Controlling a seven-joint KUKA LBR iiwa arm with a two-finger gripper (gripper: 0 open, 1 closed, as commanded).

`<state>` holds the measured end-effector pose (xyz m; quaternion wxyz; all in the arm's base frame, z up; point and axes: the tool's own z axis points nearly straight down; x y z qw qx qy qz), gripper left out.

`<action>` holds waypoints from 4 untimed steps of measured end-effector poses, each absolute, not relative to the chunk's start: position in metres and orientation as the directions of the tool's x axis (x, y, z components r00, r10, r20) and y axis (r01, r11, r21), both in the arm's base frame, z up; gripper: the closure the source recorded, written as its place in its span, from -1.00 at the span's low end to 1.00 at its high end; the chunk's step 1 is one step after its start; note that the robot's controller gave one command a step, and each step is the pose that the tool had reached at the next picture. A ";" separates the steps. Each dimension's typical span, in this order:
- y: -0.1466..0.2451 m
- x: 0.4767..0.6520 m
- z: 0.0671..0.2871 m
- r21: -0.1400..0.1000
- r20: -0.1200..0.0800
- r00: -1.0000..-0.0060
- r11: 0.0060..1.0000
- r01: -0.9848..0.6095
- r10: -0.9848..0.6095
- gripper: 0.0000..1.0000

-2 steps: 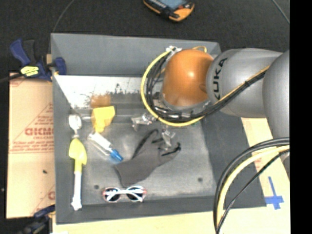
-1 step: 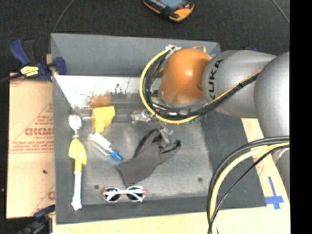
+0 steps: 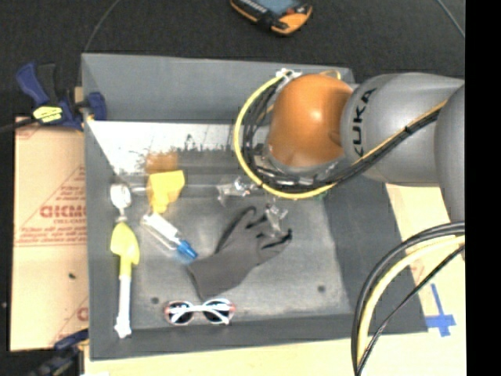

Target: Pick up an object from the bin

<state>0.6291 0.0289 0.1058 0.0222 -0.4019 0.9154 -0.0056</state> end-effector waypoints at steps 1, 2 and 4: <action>0.033 0.654 0.140 -0.033 -0.040 -0.678 0.679 -0.733 -0.734 -1.00; 0.036 0.632 0.139 -0.029 -0.039 -0.668 0.669 -0.743 -0.743 -1.00; 0.063 0.639 0.073 -0.034 -0.048 -0.659 0.660 -0.750 -0.751 1.00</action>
Offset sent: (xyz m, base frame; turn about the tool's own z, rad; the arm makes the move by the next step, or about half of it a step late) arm 0.0029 0.0073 0.0322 -0.0123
